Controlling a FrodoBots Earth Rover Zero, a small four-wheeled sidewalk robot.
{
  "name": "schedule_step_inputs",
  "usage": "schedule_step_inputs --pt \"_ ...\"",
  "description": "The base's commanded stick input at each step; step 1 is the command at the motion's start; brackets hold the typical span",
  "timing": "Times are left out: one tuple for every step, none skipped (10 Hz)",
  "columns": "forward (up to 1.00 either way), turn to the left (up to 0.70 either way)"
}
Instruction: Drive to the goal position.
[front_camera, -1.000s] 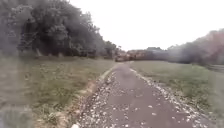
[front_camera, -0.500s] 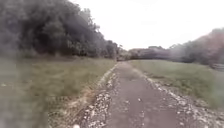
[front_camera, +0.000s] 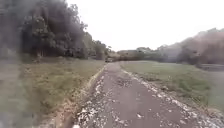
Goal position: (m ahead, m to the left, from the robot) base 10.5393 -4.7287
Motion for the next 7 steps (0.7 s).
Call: schedule_step_inputs --pt "1.00 0.00" --pt "1.00 0.00" --pt "1.00 0.00" --pt "1.00 0.00" --pt "1.00 0.00" --pt "1.00 0.00" --pt "1.00 0.00"
